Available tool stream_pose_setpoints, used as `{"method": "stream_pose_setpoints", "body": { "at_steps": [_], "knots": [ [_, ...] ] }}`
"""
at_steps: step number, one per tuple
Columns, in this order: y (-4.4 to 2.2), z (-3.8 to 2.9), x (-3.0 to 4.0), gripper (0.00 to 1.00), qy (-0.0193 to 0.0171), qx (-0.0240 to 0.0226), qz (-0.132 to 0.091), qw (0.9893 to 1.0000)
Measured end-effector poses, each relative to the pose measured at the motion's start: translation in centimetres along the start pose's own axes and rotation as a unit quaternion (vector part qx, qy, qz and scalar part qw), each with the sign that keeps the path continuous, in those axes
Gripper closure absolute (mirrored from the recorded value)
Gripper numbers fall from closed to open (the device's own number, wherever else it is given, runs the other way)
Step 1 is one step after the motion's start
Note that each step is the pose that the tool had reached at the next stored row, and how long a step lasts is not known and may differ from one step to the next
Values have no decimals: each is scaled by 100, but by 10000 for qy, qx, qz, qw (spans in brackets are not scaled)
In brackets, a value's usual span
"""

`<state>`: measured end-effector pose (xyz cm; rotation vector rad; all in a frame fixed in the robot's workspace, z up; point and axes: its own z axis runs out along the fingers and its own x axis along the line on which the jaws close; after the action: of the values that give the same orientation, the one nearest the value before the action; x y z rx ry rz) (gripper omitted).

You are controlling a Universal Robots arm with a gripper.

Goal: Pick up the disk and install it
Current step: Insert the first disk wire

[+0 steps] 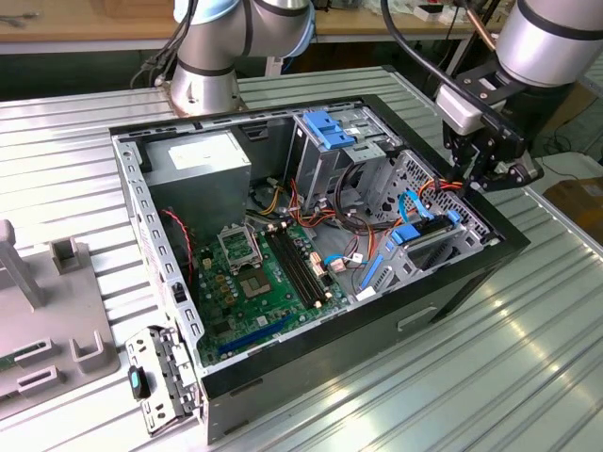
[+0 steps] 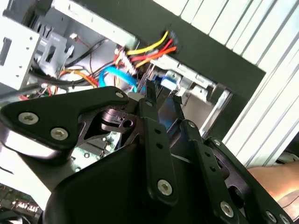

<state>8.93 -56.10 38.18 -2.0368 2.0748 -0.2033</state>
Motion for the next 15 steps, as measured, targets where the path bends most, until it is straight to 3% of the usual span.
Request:
{"method": "stream_pose_setpoints", "body": {
  "at_steps": [2, 3, 9, 11, 13, 15],
  "knots": [
    [-86, 24, -10, 70, 0, -10, 0, 10000],
    [-170, 47, -21, 70, 0, -19, 1, 10000],
    [-176, 49, -23, 70, -1, -18, 1, 10000],
    [-121, 35, -22, 70, 0, -6, 0, 10000],
    [4, 7, -20, 70, 25, 2, -7, 10000],
    [84, -10, -19, 70, 38, 10, -11, 10000]
  ]
}}
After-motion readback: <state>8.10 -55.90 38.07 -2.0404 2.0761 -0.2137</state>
